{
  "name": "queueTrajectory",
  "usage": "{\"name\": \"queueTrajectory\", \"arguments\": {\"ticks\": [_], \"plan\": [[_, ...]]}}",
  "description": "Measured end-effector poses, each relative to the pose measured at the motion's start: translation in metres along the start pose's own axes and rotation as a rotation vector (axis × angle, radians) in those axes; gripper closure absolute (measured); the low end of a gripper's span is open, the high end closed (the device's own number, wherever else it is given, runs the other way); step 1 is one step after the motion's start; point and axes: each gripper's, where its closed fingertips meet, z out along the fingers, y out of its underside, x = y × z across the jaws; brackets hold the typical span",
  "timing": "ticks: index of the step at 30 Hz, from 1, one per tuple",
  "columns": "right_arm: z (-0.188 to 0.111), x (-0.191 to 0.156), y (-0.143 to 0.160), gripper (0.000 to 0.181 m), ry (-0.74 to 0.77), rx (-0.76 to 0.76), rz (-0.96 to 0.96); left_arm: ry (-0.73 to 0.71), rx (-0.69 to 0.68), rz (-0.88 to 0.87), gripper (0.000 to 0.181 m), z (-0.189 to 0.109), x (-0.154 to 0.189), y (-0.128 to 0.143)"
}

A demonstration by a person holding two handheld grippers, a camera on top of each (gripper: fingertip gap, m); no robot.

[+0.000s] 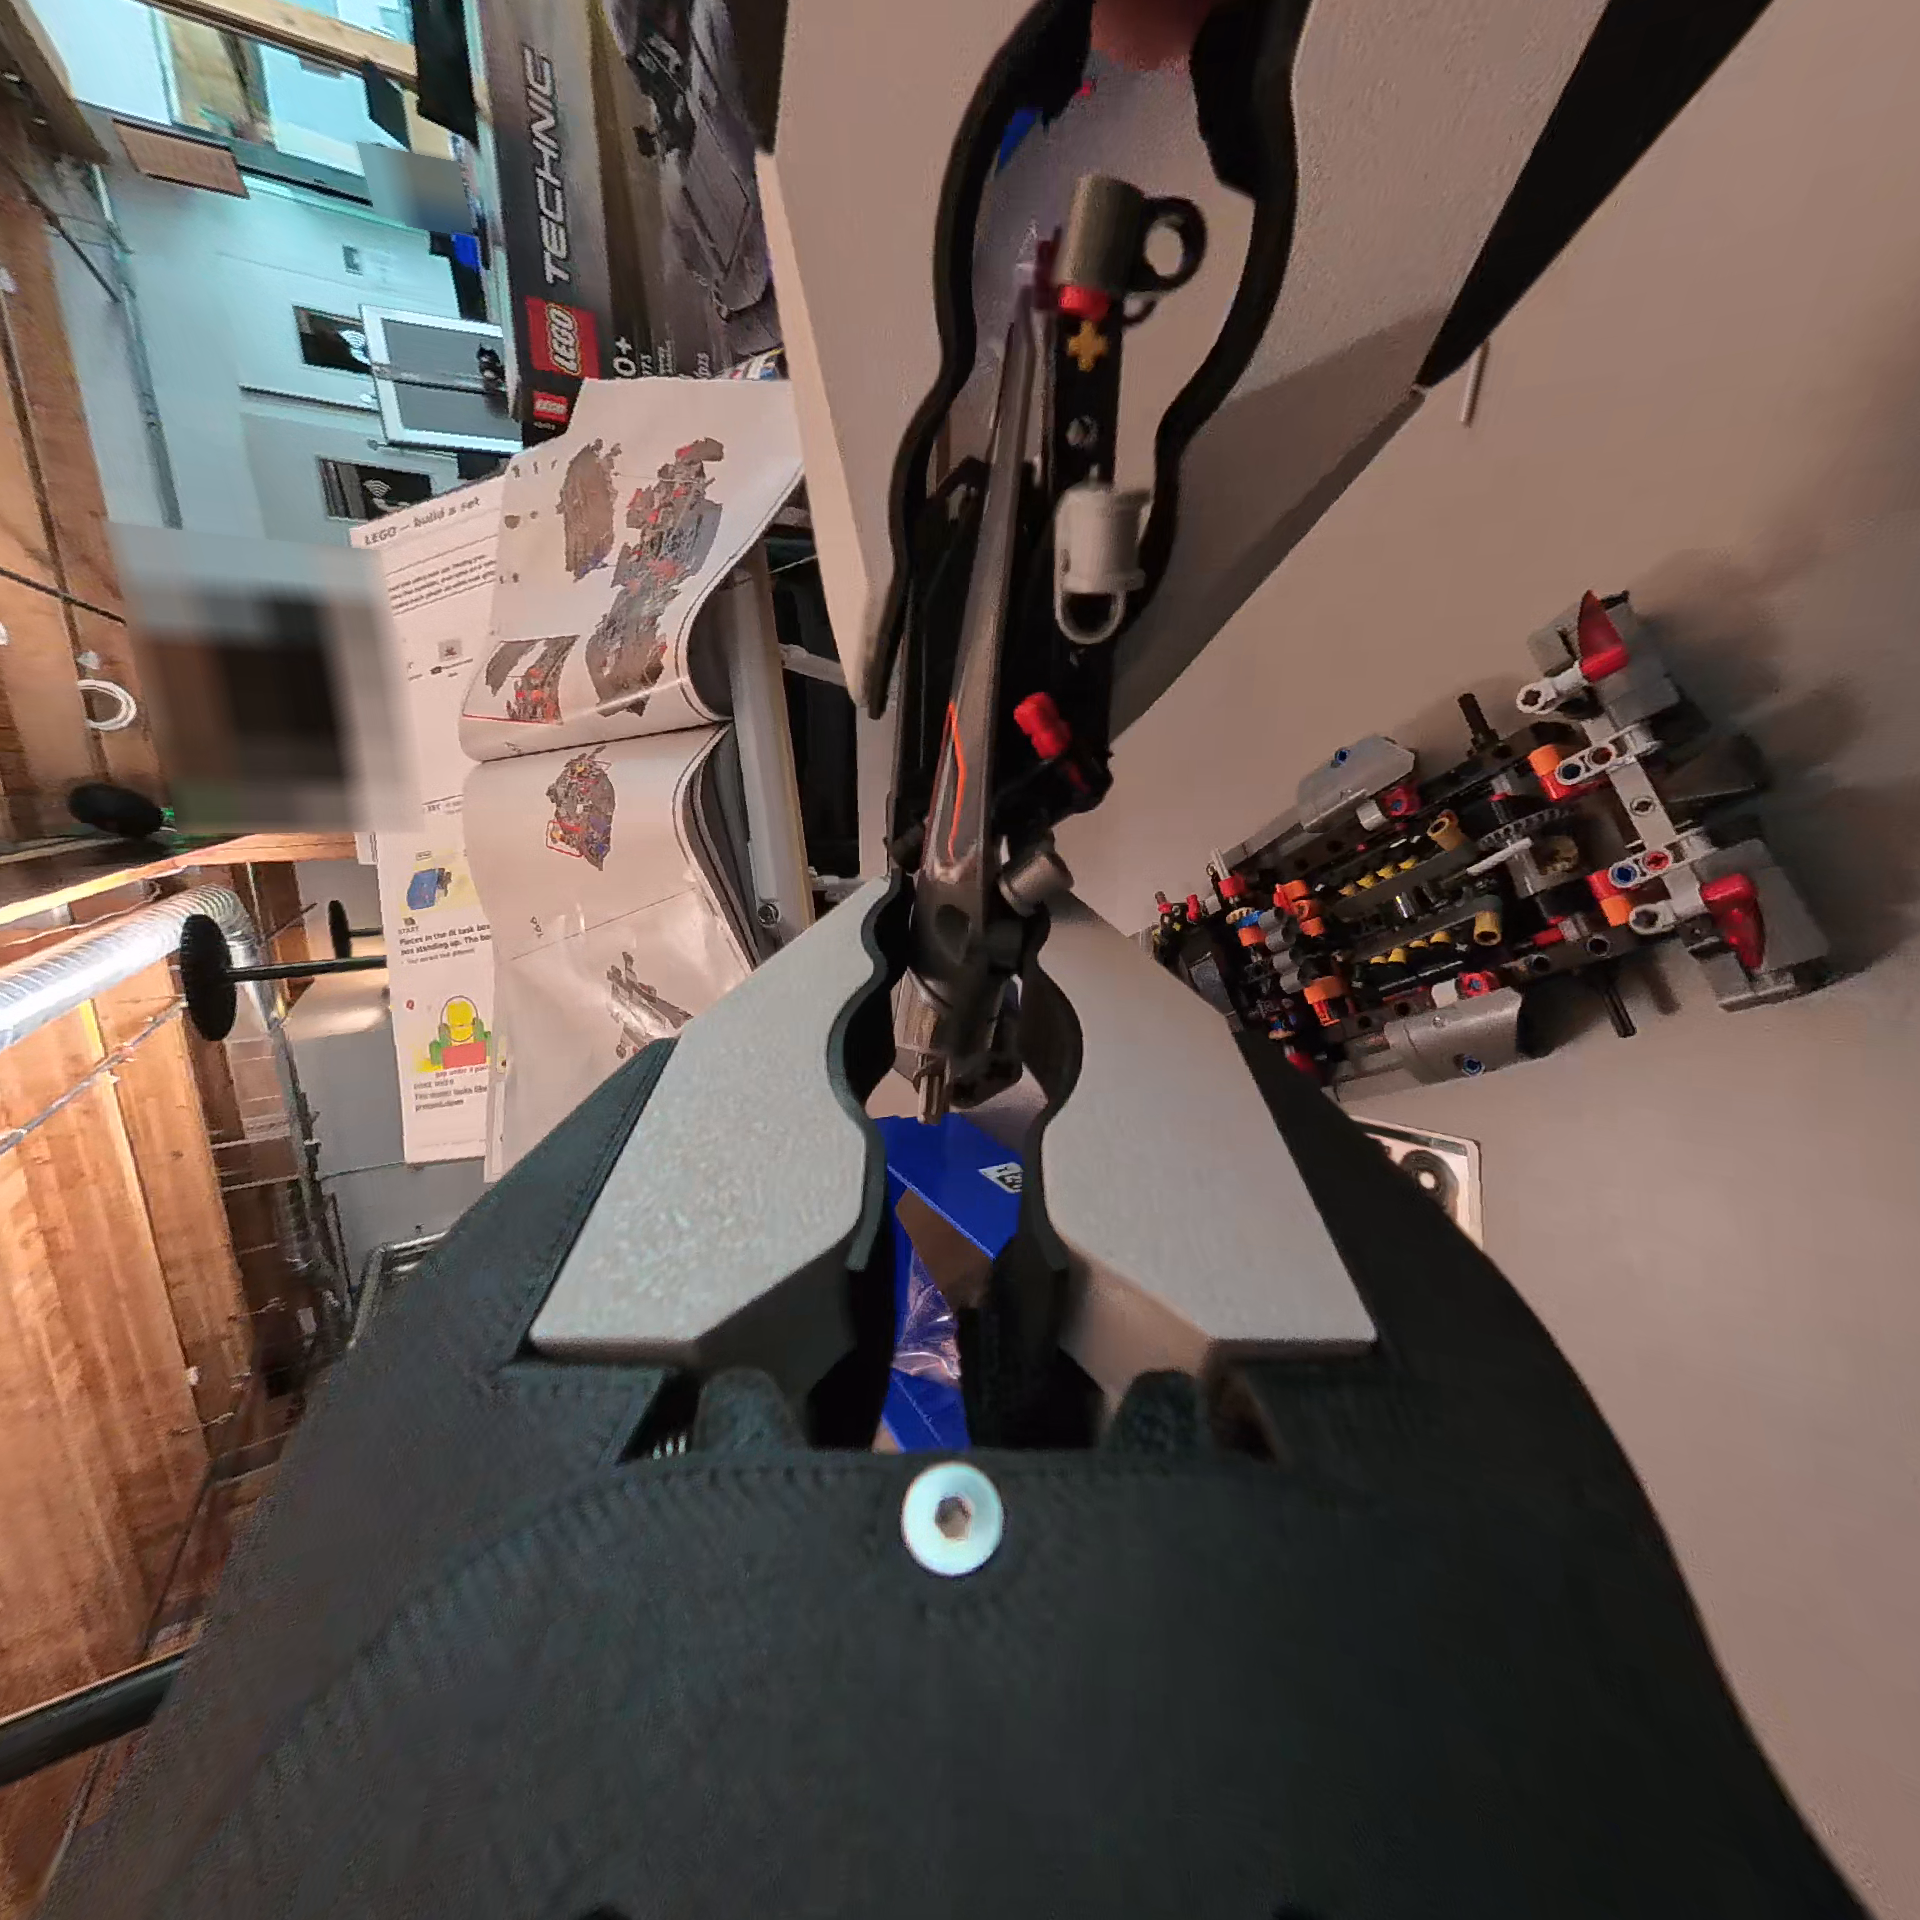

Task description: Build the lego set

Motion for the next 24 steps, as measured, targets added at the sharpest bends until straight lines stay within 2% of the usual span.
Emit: {"name": "queueTrajectory", "arguments": {"ticks": [3, 6, 9, 12, 18, 24], "plan": [[-0.004, 0.001, 0.005, 0.156, 0.010, -0.025, 0.040, 0.001, 0.011, 0.012, 0.164, 0.003, -0.001, -0.005], [-0.010, 0.005, 0.006, 0.156, -0.006, 0.014, 0.192, -0.044, 0.049, 0.006, 0.145, 0.000, -0.012, -0.011], [-0.017, 0.012, 0.011, 0.158, -0.054, 0.073, 0.443, -0.075, 0.119, -0.041, 0.128, -0.011, -0.023, -0.014], [-0.022, 0.017, 0.018, 0.159, -0.107, 0.139, 0.668, -0.058, 0.169, -0.102, 0.126, -0.015, -0.023, -0.013], [-0.025, 0.017, 0.027, 0.159, -0.195, 0.259, 0.963, 0.038, 0.252, -0.202, 0.125, 0.004, 0.000, -0.015], [-0.030, 0.026, 0.029, 0.159, -0.247, 0.361, 1.172, 0.163, 0.345, -0.337, 0.123, 0.022, 0.016, -0.019]]}}
